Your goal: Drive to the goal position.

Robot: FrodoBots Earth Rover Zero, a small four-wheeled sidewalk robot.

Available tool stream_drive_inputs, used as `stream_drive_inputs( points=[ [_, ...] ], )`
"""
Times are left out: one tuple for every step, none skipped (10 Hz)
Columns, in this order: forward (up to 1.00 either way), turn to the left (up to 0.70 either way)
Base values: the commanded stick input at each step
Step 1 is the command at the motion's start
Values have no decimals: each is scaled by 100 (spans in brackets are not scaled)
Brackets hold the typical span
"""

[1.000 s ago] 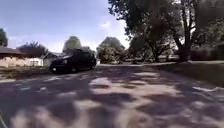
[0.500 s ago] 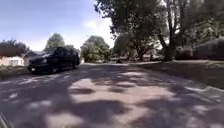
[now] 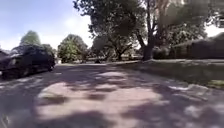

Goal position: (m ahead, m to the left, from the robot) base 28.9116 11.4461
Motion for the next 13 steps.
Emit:
stream_drive_inputs(
  points=[
    [70,3],
    [70,3],
    [70,3],
    [69,3],
    [69,3],
    [69,3],
    [69,3],
    [69,3],
    [69,3],
    [69,3],
    [69,3],
    [69,3],
    [69,3]
  ],
)
